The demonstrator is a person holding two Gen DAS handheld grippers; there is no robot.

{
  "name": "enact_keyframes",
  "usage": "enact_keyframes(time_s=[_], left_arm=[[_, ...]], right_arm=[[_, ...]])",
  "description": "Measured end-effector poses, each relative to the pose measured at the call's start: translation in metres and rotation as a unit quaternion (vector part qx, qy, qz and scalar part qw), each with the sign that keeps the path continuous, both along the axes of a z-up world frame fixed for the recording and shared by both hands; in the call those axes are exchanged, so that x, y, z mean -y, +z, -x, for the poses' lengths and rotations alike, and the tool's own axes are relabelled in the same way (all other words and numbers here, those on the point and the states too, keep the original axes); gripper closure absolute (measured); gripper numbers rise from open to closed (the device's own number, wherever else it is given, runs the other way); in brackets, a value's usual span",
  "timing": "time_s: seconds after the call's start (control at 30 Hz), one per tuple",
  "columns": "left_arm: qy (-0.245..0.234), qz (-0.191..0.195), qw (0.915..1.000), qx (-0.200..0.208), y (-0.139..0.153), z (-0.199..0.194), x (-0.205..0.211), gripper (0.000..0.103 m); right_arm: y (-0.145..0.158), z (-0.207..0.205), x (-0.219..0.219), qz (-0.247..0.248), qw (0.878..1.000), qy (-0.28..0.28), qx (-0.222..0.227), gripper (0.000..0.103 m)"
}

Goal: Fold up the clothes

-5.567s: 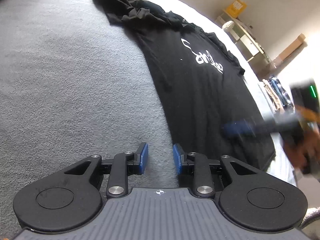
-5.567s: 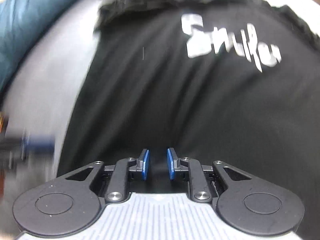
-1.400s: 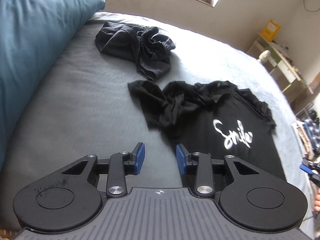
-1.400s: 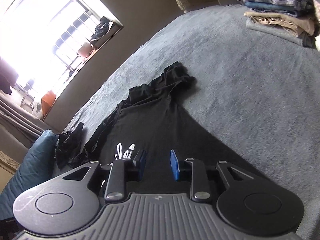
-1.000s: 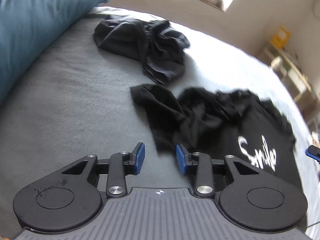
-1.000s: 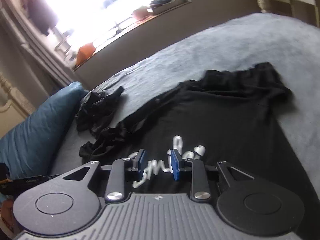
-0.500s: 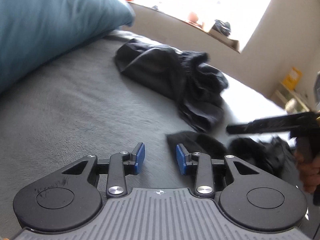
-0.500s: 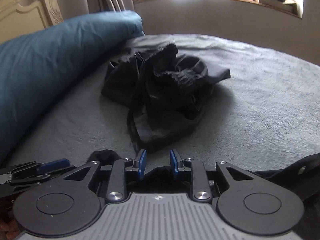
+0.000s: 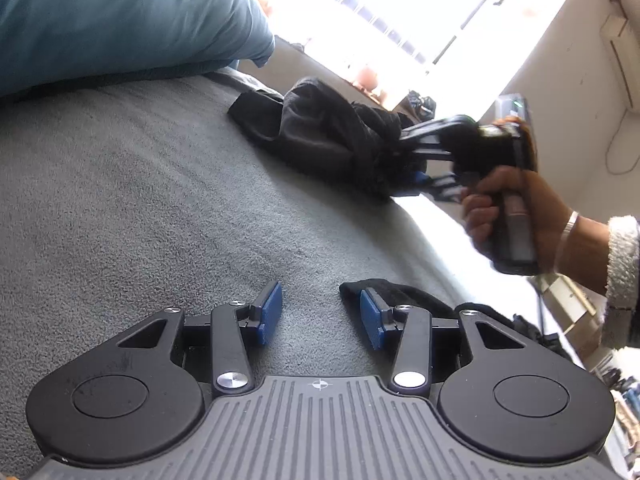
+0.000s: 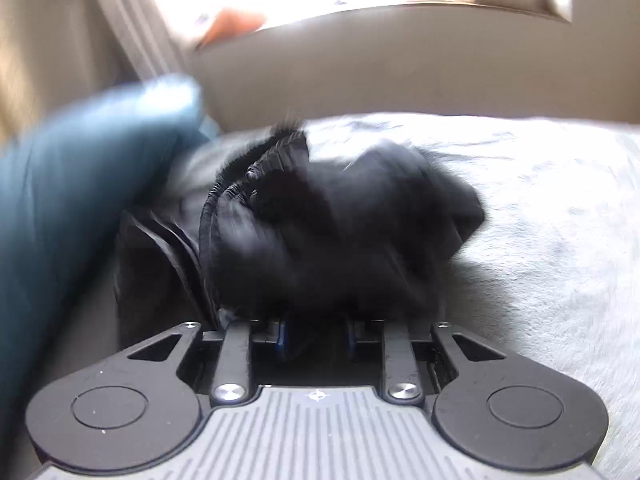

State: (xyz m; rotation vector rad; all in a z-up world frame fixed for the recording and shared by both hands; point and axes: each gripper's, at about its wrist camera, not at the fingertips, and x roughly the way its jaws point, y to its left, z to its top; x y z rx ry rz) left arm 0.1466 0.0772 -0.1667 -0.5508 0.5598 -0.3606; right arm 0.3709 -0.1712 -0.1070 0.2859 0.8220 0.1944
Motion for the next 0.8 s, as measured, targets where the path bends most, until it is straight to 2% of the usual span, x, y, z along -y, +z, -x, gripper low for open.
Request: enact_keyframes(time_s=[0.07,0.17,0.27,0.33,0.43,0.5,0.57,0.6,0.63,0.67,0.73,0.77,0.8], left_arm=[[0.000,0.005,1.0000,-0.001,0.001,0.000,-0.002,0.060],[0.000,0.010,0.9999,-0.002,0.002,0.001,-0.004,0.060],[0.000,0.012,0.9999,-0.007,0.003,0.000,-0.004,0.060],[0.000,0.013,0.9999,-0.011,0.003,-0.002,-0.004,0.059],[0.000,0.018,0.9997,-0.017,0.004,-0.002,-0.005,0.059],[0.000,0.021,0.9995,-0.022,0.004,-0.002,-0.005,0.059],[0.000,0.023,0.9994,-0.028,0.004,-0.006,-0.007,0.059],[0.000,0.024,0.9992,-0.031,0.004,-0.007,-0.008,0.059],[0.001,0.027,0.9991,-0.034,0.004,-0.007,-0.008,0.059],[0.002,0.030,0.9988,-0.037,0.005,-0.007,-0.008,0.060],[0.004,0.036,0.9984,-0.045,0.006,-0.009,-0.009,0.059],[0.005,0.037,0.9981,-0.049,0.006,-0.010,-0.009,0.059],[0.006,0.038,0.9979,-0.052,0.007,-0.010,-0.009,0.058]], right_arm=[[0.008,0.019,0.014,-0.030,0.999,0.017,-0.019,0.075],[0.026,0.070,0.024,-0.014,0.995,0.091,-0.031,0.075],[0.042,0.133,0.028,0.002,0.986,0.165,-0.027,0.075],[0.049,0.174,0.020,0.023,0.976,0.215,-0.014,0.075],[0.060,0.233,0.003,0.064,0.955,0.290,0.003,0.075],[0.058,0.260,-0.009,0.082,0.939,0.334,-0.010,0.075],[0.052,0.272,-0.025,0.085,0.925,0.367,-0.054,0.075],[0.048,0.277,-0.027,0.072,0.922,0.372,-0.083,0.075],[0.042,0.278,-0.028,0.042,0.919,0.373,-0.123,0.075],[0.032,0.276,-0.026,-0.016,0.912,0.367,-0.181,0.075],[0.007,0.279,-0.018,-0.122,0.888,0.344,-0.278,0.075],[-0.002,0.285,-0.014,-0.149,0.884,0.327,-0.300,0.075],[-0.005,0.292,-0.011,-0.139,0.896,0.311,-0.286,0.075]])
